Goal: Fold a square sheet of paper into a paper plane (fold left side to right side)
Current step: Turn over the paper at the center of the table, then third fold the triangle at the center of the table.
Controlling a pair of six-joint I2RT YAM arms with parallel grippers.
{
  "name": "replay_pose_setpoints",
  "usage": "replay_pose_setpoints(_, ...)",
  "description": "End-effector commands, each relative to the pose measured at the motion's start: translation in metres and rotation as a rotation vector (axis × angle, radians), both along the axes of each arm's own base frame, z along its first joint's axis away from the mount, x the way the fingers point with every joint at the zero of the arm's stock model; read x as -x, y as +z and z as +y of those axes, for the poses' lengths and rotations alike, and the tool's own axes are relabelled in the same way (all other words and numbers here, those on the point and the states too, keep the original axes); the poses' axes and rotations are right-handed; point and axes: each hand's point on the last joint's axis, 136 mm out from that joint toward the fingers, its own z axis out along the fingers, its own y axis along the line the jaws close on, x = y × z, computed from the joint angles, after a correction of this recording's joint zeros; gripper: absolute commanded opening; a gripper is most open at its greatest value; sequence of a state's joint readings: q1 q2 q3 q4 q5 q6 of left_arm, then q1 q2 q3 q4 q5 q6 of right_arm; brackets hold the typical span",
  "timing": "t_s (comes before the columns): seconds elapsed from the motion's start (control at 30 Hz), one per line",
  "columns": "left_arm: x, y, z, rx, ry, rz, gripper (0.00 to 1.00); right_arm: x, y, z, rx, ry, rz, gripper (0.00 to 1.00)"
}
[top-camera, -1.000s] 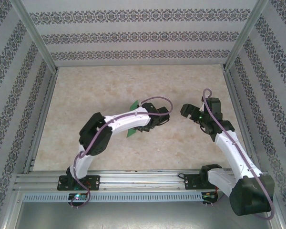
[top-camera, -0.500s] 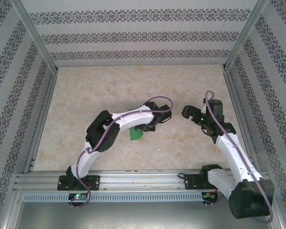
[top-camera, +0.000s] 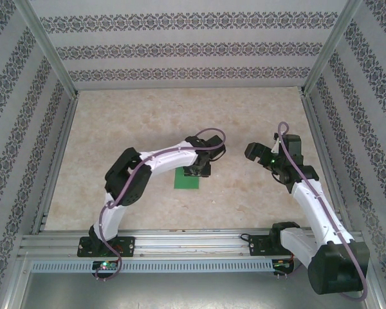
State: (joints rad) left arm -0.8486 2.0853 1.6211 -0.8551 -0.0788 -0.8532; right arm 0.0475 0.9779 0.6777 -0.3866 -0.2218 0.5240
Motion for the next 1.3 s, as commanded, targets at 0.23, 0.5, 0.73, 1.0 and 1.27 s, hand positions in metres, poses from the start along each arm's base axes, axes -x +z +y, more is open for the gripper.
replay_pose_setpoints(0.23,-0.038,0.105,0.014,0.396,-0.039,-0.327,0.62,-0.003,-0.003,0.045,-0.214,0.179,0.059,0.89)
replay_pose_setpoints(0.5,-0.040,0.113,0.094,0.488,0.113,-0.436,0.63,-0.007,-0.028,0.108,-0.287,0.326,0.176,0.71)
replay_pose_setpoints(0.73,-0.028,0.093,0.138,0.551,0.264,-0.431,0.61,-0.015,-0.057,0.178,-0.350,0.423,0.275,0.40)
replay_pose_setpoints(1.0,-0.024,0.081,0.140,0.607,0.243,-0.393,0.59,-0.023,-0.084,0.219,-0.350,0.468,0.343,0.09)
replay_pose_setpoints(1.27,-0.024,0.066,0.131,0.642,0.230,-0.327,0.55,-0.024,-0.107,0.223,-0.324,0.453,0.392,0.00)
